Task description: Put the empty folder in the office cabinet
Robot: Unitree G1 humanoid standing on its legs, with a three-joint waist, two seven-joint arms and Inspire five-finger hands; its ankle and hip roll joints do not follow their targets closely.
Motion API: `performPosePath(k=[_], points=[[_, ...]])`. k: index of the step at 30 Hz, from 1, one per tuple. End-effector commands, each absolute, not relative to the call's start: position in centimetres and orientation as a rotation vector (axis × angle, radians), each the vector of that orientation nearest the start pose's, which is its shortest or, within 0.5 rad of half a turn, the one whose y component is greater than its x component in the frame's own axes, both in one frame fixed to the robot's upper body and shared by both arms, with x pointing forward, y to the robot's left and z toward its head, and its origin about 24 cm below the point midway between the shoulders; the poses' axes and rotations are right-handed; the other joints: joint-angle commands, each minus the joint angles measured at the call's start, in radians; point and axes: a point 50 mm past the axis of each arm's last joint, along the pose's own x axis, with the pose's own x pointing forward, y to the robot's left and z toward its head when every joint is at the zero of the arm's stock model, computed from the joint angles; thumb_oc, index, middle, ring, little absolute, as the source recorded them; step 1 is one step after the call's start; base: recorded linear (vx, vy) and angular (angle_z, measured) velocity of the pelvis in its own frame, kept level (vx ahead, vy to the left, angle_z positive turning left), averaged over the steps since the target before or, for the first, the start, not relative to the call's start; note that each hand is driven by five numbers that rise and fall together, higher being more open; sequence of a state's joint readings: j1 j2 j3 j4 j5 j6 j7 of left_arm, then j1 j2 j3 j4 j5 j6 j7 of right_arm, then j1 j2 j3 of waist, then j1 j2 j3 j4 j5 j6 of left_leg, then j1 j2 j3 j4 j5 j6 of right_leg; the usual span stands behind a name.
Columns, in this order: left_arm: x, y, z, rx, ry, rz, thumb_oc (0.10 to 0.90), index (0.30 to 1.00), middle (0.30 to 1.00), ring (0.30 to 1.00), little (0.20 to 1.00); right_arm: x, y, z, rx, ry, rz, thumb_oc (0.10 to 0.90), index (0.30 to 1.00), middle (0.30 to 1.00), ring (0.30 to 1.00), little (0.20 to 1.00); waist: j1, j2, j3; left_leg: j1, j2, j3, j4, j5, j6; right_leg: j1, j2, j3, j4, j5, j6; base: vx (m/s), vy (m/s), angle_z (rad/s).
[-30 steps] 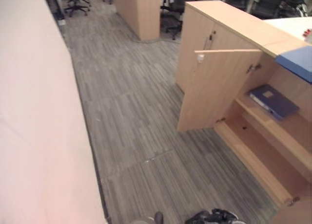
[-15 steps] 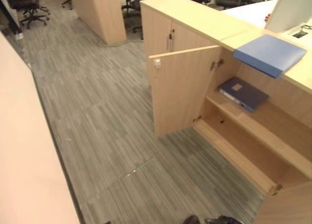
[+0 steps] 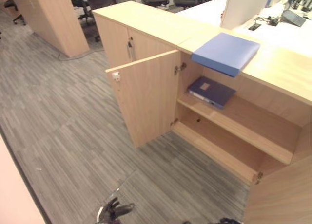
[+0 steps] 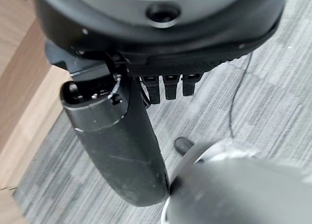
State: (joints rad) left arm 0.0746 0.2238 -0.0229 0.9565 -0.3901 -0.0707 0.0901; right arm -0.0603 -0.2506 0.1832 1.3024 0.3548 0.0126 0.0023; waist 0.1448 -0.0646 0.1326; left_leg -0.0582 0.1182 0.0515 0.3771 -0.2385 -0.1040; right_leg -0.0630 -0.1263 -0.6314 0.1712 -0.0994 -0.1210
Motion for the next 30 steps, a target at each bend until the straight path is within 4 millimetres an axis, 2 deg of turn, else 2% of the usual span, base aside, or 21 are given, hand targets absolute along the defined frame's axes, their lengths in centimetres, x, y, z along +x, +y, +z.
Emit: performPosePath(k=[1,2,4,5,7,8,10,12,13,16,17,20,21,22,23,24,25,27,29,30], points=[[14.5,26.2,-11.2,-0.032,0.743,0.359,0.800,0.900,0.900,0.900,0.900,11.2,-25.1,-15.3,-0.121,1.199,-0.208,0.800,0.900,0.900,0.900,0.900,0.082,-0.047,0.083,-0.111,-0.017,-0.081,-0.115,0.152,0.024,0.075,-0.060,0.056,-0.040,0.018,0.169,0.09,0.003,-0.75],[14.5,26.2,-11.2,-0.031,0.743,0.359,0.800,0.900,0.900,0.900,0.900,11.1,-25.1,-15.3,-0.121,1.199,-0.208,0.800,0.900,0.900,0.900,0.900,0.084,-0.048,0.083,-0.106,-0.016,-0.079,-0.122,0.156,0.022,0.076,-0.059,0.058,-0.042,0.019,0.168,0.09,0.026,-1.02],[14.9,26.2,-10.7,-0.020,0.713,0.336,0.800,0.900,0.900,0.900,0.900,11.8,-25.0,-15.2,-0.144,1.186,-0.189,0.800,0.900,0.900,0.900,0.900,0.110,-0.031,0.088,-0.123,0.001,-0.172,-0.229,0.240,-0.001,0.094,-0.035,0.111,-0.056,0.016,0.173,0.12,0.077,-1.21],[15.4,25.9,-10.3,-0.014,0.685,0.307,0.800,0.900,0.900,0.900,0.900,12.4,-25.0,-15.0,-0.163,1.171,-0.176,0.800,0.900,0.900,0.900,0.900,0.123,-0.012,0.088,-0.128,0.018,-0.233,-0.318,0.304,-0.015,0.110,-0.017,0.151,-0.072,0.016,0.178,0.12,0.094,-1.09],[15.7,25.7,-10.0,-0.007,0.671,0.284,0.800,0.900,0.900,0.900,0.900,12.6,-25.0,-15.0,-0.171,1.167,-0.170,0.800,0.900,0.900,0.900,0.900,0.130,-0.002,0.086,-0.127,0.017,-0.254,-0.345,0.318,-0.018,0.115,-0.010,0.174,-0.077,0.017,0.180,0.06,0.124,-0.99],[15.8,25.3,-9.9,-0.007,0.661,0.257,0.800,0.900,0.900,0.900,0.900,12.6,-24.9,-15.0,-0.177,1.170,-0.158,0.800,0.900,0.900,0.900,0.900,0.134,0.011,0.080,-0.126,-0.001,-0.286,-0.361,0.333,-0.011,0.107,-0.009,0.190,-0.086,0.041,0.180,0.02,0.224,-1.00],[15.4,24.6,-10.3,-0.024,0.677,0.217,0.800,0.900,0.900,0.900,0.900,12.3,-25.3,-14.9,-0.195,1.180,-0.147,0.800,0.900,0.900,0.900,0.900,0.127,0.032,0.060,-0.107,-0.021,-0.328,-0.374,0.324,-0.021,0.115,-0.009,0.231,-0.097,0.049,0.192,0.11,0.268,-1.05],[15.0,24.4,-10.8,-0.001,0.716,0.185,0.800,0.900,0.900,0.900,0.900,11.8,-25.5,-15.1,-0.197,1.198,-0.147,0.800,0.900,0.900,0.900,0.900,0.117,0.038,0.040,-0.082,-0.025,-0.316,-0.394,0.317,-0.019,0.127,-0.020,0.240,-0.116,0.058,0.201,0.19,0.220,-0.97],[14.6,24.2,-11.3,0.048,0.760,0.135,0.800,0.900,0.900,0.900,0.900,10.9,-25.4,-15.3,-0.200,1.231,-0.141,0.800,0.900,0.900,0.900,0.900,0.098,0.040,0.017,-0.054,-0.029,-0.283,-0.415,0.316,-0.013,0.143,-0.038,0.241,-0.135,0.069,0.212,0.12,0.147,-0.27],[14.7,24.1,-11.2,0.064,0.756,0.113,0.800,0.900,0.900,0.900,0.900,10.4,-25.4,-15.5,-0.199,1.248,-0.136,0.800,0.900,0.900,0.900,0.900,0.086,0.039,0.003,-0.034,-0.044,-0.266,-0.428,0.313,-0.001,0.146,-0.052,0.248,-0.152,0.085,0.224,0.13,0.202,0.00],[15.1,24.1,-10.7,0.076,0.729,0.094,0.800,0.900,0.900,0.900,0.900,10.2,-25.4,-15.5,-0.211,1.257,-0.133,0.800,0.900,0.900,0.900,0.900,0.078,0.040,-0.007,-0.006,-0.064,-0.246,-0.446,0.304,0.016,0.149,-0.069,0.267,-0.172,0.104,0.241,0.12,0.202,-0.21],[15.3,24.1,-10.5,0.089,0.717,0.080,0.800,0.900,0.900,0.900,0.900,10.2,-25.3,-15.6,-0.210,1.261,-0.133,0.800,0.900,0.900,0.900,0.900,0.075,0.041,-0.015,0.013,-0.081,-0.225,-0.455,0.294,0.030,0.153,-0.087,0.280,-0.186,0.117,0.257,0.14,0.287,-0.31],[15.3,23.9,-10.5,0.090,0.713,0.077,0.800,0.900,0.900,0.900,0.900,10.6,-24.9,-15.6,-0.198,1.248,-0.122,0.800,0.900,0.900,0.900,0.900,0.064,0.042,-0.029,0.043,-0.121,-0.198,-0.464,0.270,0.061,0.157,-0.131,0.306,-0.200,0.142,0.289,0.16,0.349,-0.39],[15.3,23.8,-10.5,0.089,0.715,0.076,0.800,0.900,0.900,0.900,0.900,10.8,-24.8,-15.6,-0.193,1.242,-0.124,0.800,0.900,0.900,0.900,0.900,0.064,0.041,-0.030,0.048,-0.132,-0.193,-0.464,0.265,0.068,0.155,-0.143,0.312,-0.198,0.146,0.296,0.20,0.477,-0.43],[15.3,23.7,-10.6,0.086,0.719,0.075,0.800,0.900,0.900,0.900,0.900,11.2,-24.4,-15.5,-0.187,1.231,-0.117,0.800,0.900,0.900,0.900,0.900,0.061,0.041,-0.032,0.056,-0.155,-0.183,-0.464,0.254,0.081,0.148,-0.169,0.318,-0.187,0.152,0.308,0.16,0.409,-0.51],[14.9,23.7,-11.0,0.080,0.743,0.083,0.800,0.900,0.900,0.900,0.900,11.5,-23.9,-15.6,-0.176,1.220,-0.106,0.800,0.900,0.900,0.900,0.900,0.061,0.040,-0.034,0.068,-0.190,-0.169,-0.464,0.237,0.103,0.132,-0.223,0.311,-0.135,0.162,0.326,0.13,0.347,-0.35],[14.9,23.7,-11.0,0.080,0.743,0.083,0.800,0.900,0.900,0.900,0.900,11.5,-23.9,-15.6,-0.176,1.220,-0.106,0.800,0.900,0.900,0.900,0.900,0.062,0.040,-0.034,0.068,-0.191,-0.169,-0.464,0.238,0.104,0.130,-0.225,0.312,-0.133,0.161,0.327,0.12,0.274,-0.07],[14.8,23.7,-11.1,0.079,0.752,0.086,0.800,0.900,0.900,0.900,0.900,11.5,-23.7,-15.6,-0.166,1.219,-0.108,0.800,0.900,0.900,0.900,0.900,0.060,0.044,-0.030,0.081,-0.211,-0.172,-0.464,0.229,0.119,0.110,-0.266,0.314,-0.058,0.182,0.325,0.06,0.151,0.03],[14.6,23.7,-11.3,0.088,0.767,0.078,0.800,0.900,0.900,0.900,0.900,11.2,-23.8,-15.7,-0.162,1.225,-0.109,0.800,0.900,0.900,0.900,0.900,0.055,0.048,-0.014,0.106,-0.242,-0.175,-0.464,0.221,0.145,0.081,-0.325,0.330,0.058,0.254,0.317,0.06,0.215,0.03],[14.4,23.8,-11.4,0.092,0.778,0.078,0.800,0.900,0.900,0.900,0.900,11.1,-23.7,-15.7,-0.161,1.227,-0.109,0.800,0.900,0.900,0.900,0.900,0.056,0.049,-0.011,0.118,-0.251,-0.174,-0.464,0.217,0.153,0.064,-0.344,0.333,0.113,0.271,0.308,0.07,0.217,0.07]])
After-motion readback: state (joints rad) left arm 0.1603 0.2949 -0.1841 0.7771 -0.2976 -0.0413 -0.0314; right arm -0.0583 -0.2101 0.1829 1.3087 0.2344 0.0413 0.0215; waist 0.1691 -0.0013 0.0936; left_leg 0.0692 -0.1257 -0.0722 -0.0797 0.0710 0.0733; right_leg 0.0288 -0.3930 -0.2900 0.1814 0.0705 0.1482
